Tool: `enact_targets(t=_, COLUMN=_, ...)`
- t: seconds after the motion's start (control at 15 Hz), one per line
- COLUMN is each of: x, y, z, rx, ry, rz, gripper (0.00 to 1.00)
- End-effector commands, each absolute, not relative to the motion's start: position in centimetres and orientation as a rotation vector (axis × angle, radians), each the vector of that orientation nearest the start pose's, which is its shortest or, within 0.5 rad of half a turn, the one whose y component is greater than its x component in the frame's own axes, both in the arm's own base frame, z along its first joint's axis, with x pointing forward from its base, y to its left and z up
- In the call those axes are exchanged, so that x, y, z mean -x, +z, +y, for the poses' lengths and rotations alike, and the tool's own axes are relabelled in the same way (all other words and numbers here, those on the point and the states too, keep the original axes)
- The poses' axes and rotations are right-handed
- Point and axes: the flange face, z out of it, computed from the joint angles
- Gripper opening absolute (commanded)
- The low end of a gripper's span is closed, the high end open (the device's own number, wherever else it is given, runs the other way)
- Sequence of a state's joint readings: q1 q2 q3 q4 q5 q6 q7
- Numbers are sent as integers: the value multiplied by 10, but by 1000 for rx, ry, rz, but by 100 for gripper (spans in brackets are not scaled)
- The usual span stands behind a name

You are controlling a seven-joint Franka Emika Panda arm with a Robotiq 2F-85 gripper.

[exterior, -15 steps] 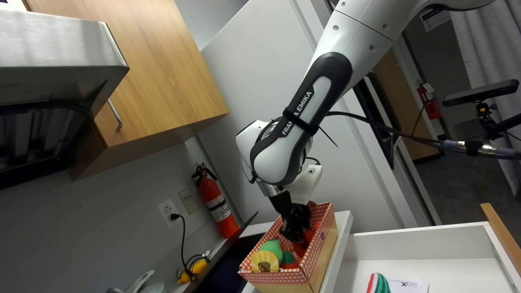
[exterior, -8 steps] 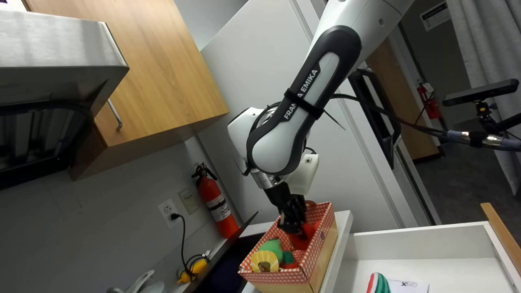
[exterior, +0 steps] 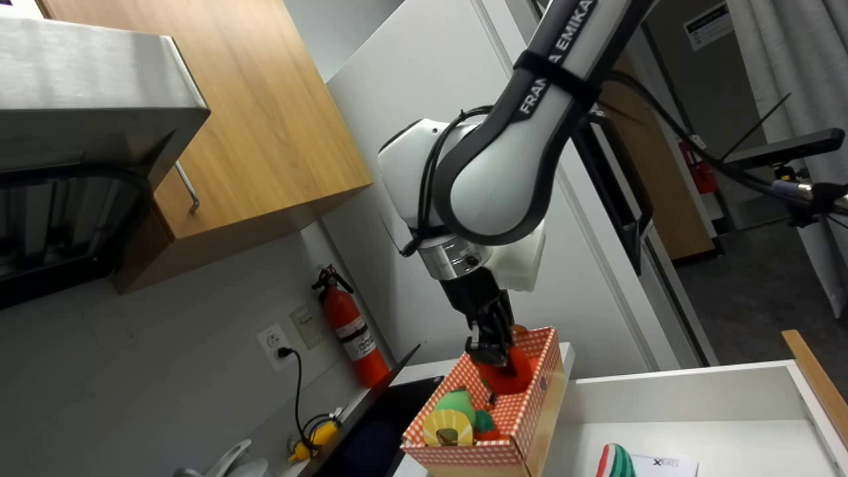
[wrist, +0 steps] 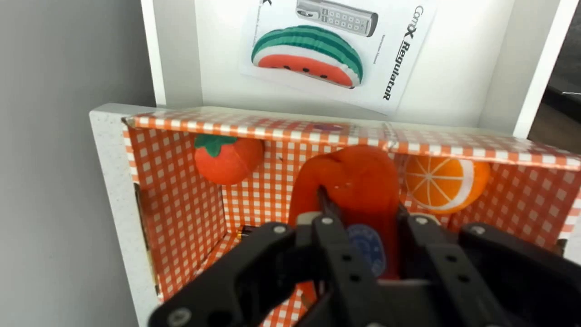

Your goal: Put the watermelon, banana and big orange plush in the top drawer below the countertop

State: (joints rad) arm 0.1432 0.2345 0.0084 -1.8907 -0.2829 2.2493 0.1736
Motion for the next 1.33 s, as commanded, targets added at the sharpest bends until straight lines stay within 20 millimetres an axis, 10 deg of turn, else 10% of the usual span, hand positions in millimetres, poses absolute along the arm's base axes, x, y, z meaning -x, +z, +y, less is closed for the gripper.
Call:
enact_targets(t=0.0, x=-566, y=406, z=94, rx=3342, ry=-364, rz=-223, gripper=6)
enact_targets(t=1.07, x=-501, y=404, z=78, rx=3389, ry=-287, rz=-185, gripper=6)
enact_targets(t=1.2, x=-496, y=394, z=79, rx=3391, ry=-234, rz=-193, gripper=51)
enact_targets(t=1.27, x=-494, y=389, z=79, rx=3394, ry=-216, rz=-197, gripper=56)
